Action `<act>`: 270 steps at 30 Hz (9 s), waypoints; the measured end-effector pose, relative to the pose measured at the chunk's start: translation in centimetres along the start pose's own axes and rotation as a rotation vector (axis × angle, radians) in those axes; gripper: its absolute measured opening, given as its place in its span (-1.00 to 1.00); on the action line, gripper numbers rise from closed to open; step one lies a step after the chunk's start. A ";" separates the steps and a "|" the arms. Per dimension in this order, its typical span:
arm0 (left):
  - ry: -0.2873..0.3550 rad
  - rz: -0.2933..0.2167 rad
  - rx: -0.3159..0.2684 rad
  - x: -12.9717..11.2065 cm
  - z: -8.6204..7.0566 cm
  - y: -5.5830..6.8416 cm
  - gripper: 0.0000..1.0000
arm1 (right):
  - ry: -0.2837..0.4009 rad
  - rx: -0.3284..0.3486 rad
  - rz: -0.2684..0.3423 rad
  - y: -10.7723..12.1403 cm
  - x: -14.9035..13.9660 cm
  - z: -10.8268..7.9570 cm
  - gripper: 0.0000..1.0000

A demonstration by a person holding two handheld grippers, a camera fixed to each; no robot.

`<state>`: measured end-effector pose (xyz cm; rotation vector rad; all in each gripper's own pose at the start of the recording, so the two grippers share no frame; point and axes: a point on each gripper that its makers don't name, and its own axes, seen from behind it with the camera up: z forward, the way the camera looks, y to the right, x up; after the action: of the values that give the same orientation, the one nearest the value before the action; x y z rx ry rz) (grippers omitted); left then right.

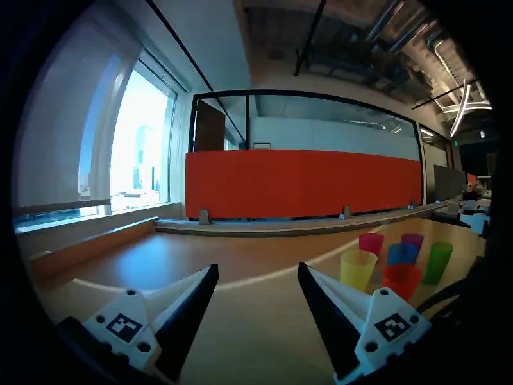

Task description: Pour water

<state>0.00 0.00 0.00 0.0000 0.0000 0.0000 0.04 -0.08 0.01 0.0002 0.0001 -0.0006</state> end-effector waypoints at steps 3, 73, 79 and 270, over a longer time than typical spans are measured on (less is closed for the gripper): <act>0.001 -0.001 -0.002 0.2 0.0 0.2 0.82 | 0.000 0.000 0.000 -0.1 0.0 0.0 0.99; -0.023 0.025 -0.271 16.8 3.0 5.3 0.83 | -0.040 0.235 0.009 -2.2 15.2 0.9 1.00; -0.009 0.036 -0.343 17.3 2.6 6.9 0.82 | -0.054 0.331 0.001 -3.7 15.2 0.5 1.00; -0.304 0.361 -0.958 8.1 10.0 22.4 0.83 | -0.258 0.801 -0.172 -13.3 3.2 0.4 0.79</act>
<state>8.14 22.36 10.01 -0.9583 -0.3044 0.3613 3.20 -13.39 0.43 0.8013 -0.2580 -0.1723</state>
